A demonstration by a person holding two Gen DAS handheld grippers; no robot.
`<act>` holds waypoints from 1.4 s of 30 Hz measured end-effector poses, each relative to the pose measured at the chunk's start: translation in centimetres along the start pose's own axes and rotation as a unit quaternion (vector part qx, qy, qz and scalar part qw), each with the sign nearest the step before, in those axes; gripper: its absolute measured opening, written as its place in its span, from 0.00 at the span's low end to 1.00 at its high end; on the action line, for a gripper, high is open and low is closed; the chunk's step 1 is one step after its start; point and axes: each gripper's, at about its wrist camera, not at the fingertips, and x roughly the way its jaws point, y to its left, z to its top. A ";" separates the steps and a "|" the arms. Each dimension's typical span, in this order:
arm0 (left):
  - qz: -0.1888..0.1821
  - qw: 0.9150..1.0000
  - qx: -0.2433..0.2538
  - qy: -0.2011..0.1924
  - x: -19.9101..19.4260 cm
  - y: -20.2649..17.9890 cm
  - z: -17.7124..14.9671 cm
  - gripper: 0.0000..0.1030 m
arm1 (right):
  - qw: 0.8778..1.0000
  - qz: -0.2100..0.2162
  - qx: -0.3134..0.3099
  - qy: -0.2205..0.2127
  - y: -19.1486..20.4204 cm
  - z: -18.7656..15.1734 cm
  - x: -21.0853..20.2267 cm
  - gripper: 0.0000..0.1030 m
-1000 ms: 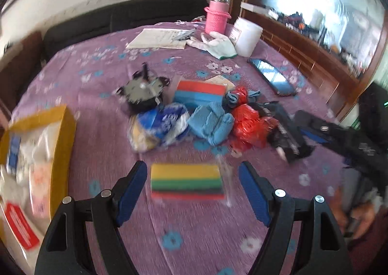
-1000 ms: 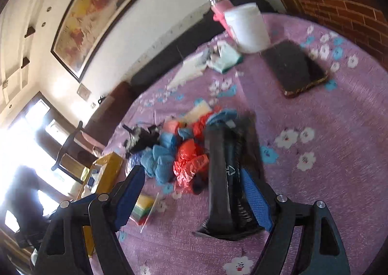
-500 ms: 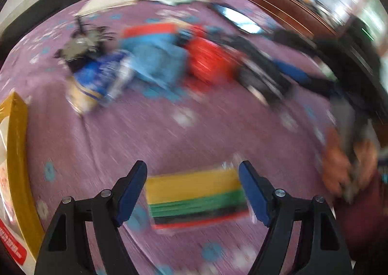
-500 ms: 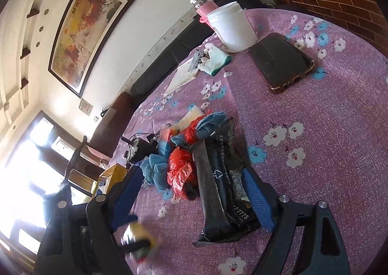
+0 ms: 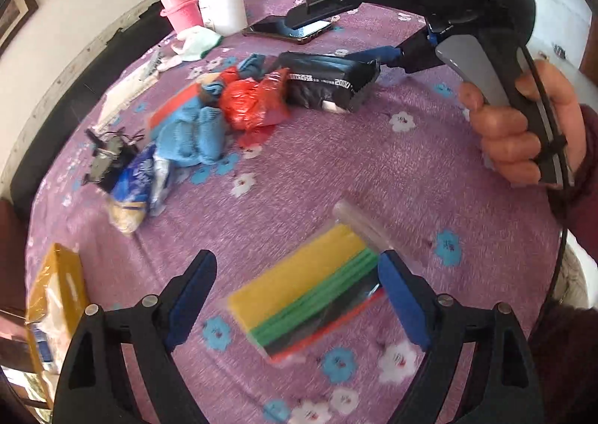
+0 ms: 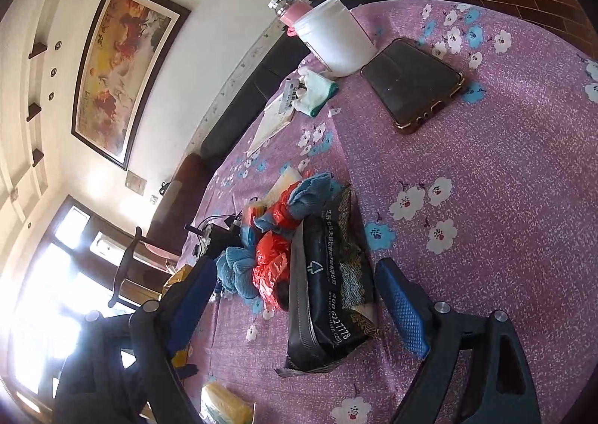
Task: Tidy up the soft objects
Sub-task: 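Grasp the zip bag of sponges with the left tool and lift it, then carry the sponge bag into the tray while the right tool carries the black packet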
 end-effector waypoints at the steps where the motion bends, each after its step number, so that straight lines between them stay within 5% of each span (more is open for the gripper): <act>1: -0.006 1.000 -0.013 0.006 0.2 0.2 0.2 0.82 | 1.000 -0.001 0.002 0.000 -0.1 0.0 0.0 0.87; 2: -0.010 1.000 -0.024 0.009 0.2 0.2 0.3 0.75 | 1.000 -0.001 0.005 0.000 -0.2 0.0 0.0 0.87; 3: -0.022 0.999 -0.032 0.006 0.0 0.2 0.2 0.47 | 1.000 -0.001 0.007 0.001 -0.3 0.1 0.1 0.87; 4: -0.027 0.999 -0.037 0.004 0.0 0.1 0.3 0.30 | 1.000 -0.001 0.010 0.002 -0.4 0.1 0.2 0.87; 6: -0.015 0.998 -0.054 -0.003 -0.7 0.0 -0.1 0.26 | 1.000 -0.003 0.012 0.002 -0.5 0.1 0.2 0.87; 15: -0.010 0.984 -0.172 -0.039 -3.4 2.8 -4.0 0.26 | 0.998 -0.049 -0.022 0.030 0.6 -0.1 1.3 0.87; 17: -0.019 0.980 -0.191 -0.048 -4.0 3.7 -4.8 0.37 | 0.994 -0.078 -0.054 0.048 1.6 -0.3 1.5 0.87; 19: -0.024 0.977 -0.202 -0.061 -4.8 4.3 -5.7 0.65 | 0.988 -0.106 -0.086 0.071 2.4 -0.5 1.7 0.87; 25: -0.024 0.979 -0.191 -0.064 -4.9 4.5 -6.5 0.74 | 0.948 -0.198 -0.216 0.124 4.9 -1.7 3.1 0.87; 30: -0.024 0.985 -0.162 -0.046 -3.3 2.3 -5.6 0.74 | 0.915 -0.256 -0.280 0.140 6.1 -2.2 5.1 0.85; 32: -0.013 0.989 -0.148 -0.029 -2.2 1.4 -5.3 0.70 | 0.909 -0.264 -0.289 0.142 6.2 -2.1 5.7 0.74; 33: -0.007 0.990 -0.142 -0.016 -1.6 0.9 -5.2 0.50 | 0.909 -0.265 -0.287 0.147 6.1 -2.0 6.0 0.55; 34: 0.009 0.991 -0.135 -0.013 -1.4 0.6 -5.2 0.41 | 0.907 -0.271 -0.285 0.149 6.0 -2.0 6.0 0.48; 38: -0.003 0.987 -0.159 -0.031 -2.5 1.4 -5.5 0.34 | 0.917 -0.259 -0.272 0.135 6.0 -2.0 4.4 0.37; 42: -0.004 0.981 -0.185 -0.060 -4.8 2.6 -6.2 0.33 | 0.926 -0.250 -0.256 0.118 6.3 -2.3 1.6 0.36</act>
